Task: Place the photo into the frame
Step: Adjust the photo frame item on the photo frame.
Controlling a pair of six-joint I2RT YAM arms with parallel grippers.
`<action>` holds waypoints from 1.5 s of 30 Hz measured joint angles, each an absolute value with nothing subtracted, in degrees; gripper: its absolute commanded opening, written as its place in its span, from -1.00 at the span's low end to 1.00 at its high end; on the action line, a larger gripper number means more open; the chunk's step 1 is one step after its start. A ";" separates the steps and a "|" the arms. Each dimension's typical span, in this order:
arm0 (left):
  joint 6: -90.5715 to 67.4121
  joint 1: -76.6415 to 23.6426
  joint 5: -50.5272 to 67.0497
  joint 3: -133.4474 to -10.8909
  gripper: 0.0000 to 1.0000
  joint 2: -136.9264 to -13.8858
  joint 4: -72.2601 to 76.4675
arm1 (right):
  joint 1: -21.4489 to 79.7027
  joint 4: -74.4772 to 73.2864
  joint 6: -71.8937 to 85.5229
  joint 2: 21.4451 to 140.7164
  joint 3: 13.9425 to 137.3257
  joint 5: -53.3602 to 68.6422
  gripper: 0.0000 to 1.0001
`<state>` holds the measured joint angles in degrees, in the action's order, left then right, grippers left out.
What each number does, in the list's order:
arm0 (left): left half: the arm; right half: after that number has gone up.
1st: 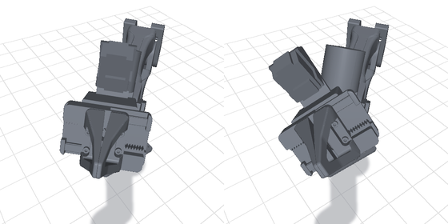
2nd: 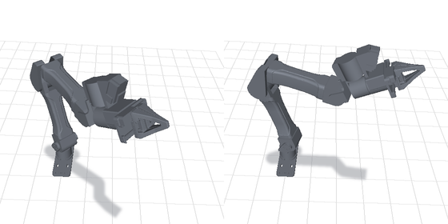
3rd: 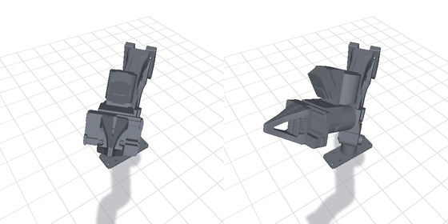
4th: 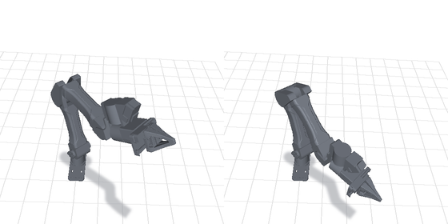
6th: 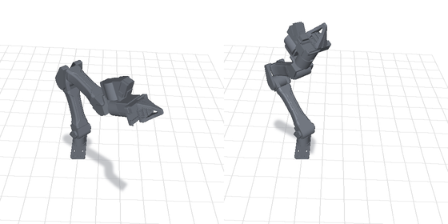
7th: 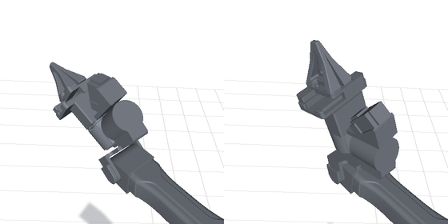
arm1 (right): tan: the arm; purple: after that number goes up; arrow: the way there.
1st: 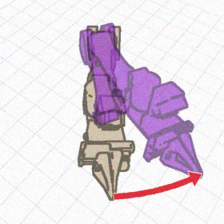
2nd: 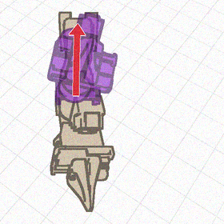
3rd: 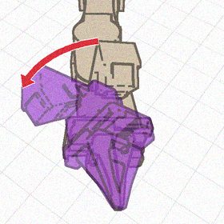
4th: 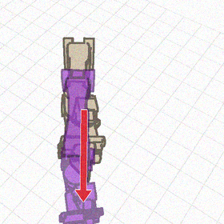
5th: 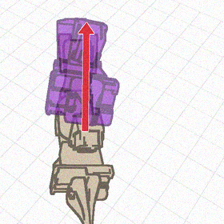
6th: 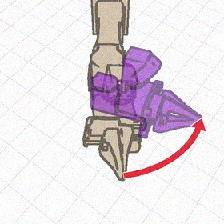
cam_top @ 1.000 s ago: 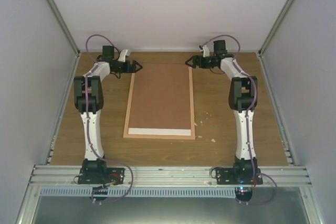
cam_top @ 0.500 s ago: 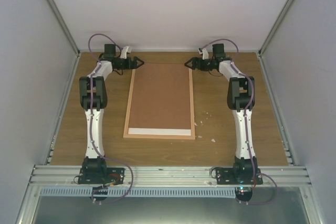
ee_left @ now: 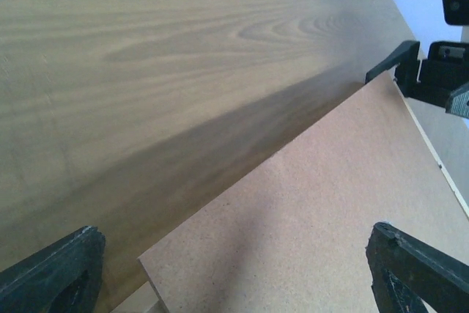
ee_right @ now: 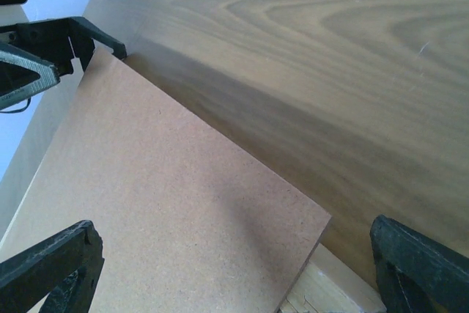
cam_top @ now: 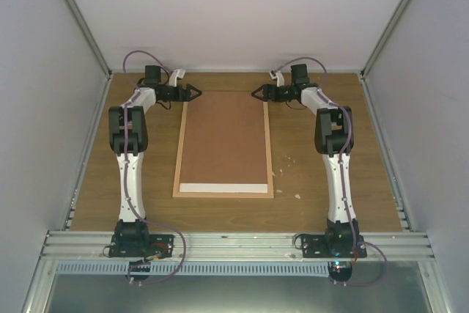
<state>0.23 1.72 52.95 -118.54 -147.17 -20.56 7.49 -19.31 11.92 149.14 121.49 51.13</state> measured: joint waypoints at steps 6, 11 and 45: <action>2.42 1.80 53.04 -108.29 0.93 -140.90 -20.12 | 7.42 -19.25 10.76 145.32 114.63 53.25 0.93; 4.54 1.89 52.45 -103.18 0.98 -137.27 -21.61 | 7.44 -20.29 9.21 142.26 110.00 54.08 0.99; 23.99 -13.58 5.58 -122.76 0.98 -140.18 -27.92 | 3.44 -30.89 -12.34 105.49 79.40 42.28 0.99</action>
